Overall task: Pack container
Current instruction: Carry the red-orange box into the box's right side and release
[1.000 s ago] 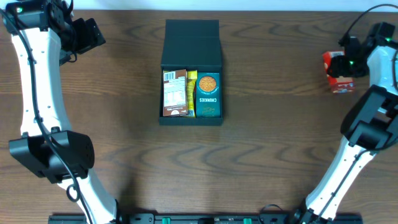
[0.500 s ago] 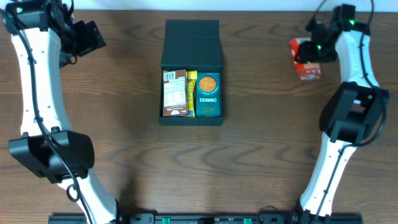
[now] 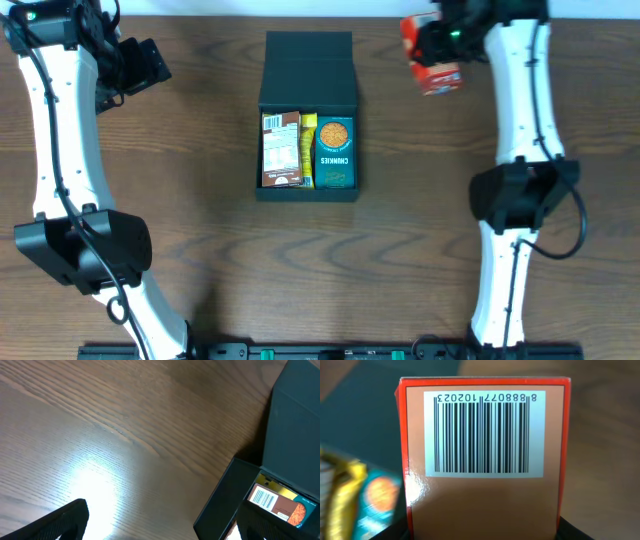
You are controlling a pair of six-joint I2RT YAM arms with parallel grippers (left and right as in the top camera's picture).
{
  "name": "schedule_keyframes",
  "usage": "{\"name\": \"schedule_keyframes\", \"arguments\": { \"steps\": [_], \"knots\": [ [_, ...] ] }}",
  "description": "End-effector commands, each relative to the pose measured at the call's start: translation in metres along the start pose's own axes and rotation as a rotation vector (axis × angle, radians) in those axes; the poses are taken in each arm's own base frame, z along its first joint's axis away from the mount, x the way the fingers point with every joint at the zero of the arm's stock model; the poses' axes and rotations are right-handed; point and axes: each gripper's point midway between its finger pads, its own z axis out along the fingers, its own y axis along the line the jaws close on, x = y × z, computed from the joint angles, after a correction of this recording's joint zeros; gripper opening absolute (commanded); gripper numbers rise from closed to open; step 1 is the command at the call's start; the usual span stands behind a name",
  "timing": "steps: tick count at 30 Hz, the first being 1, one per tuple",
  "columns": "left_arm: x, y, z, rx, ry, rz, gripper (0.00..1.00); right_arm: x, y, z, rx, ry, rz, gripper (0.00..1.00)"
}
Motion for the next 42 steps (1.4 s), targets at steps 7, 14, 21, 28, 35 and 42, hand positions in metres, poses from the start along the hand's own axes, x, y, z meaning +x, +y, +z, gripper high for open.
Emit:
{"name": "schedule_keyframes", "arguments": {
  "steps": [7,14,21,28,35,42],
  "knots": [
    [0.000,0.003,0.002,-0.005,0.007,0.003,0.95,0.036,0.127,0.003,-0.054,0.137,0.049,0.31],
    [0.000,0.004,0.002,-0.009,0.007,0.033,0.95,0.060,0.155,0.015,0.091,0.190,0.094,0.31],
    [-0.001,0.004,0.002,-0.008,0.004,0.078,0.95,0.092,0.162,0.042,0.190,0.277,0.211,0.28],
    [-0.004,0.003,0.002,-0.004,-0.009,0.082,0.95,0.119,0.162,0.075,0.248,0.337,0.296,0.24],
    [-0.005,0.002,0.002,-0.003,-0.014,0.082,0.95,0.128,0.165,0.091,0.254,0.348,0.279,0.57],
    [-0.005,0.002,0.002,-0.002,-0.015,0.083,0.96,0.118,0.157,0.087,0.255,0.320,0.268,0.86]
  ]
}}
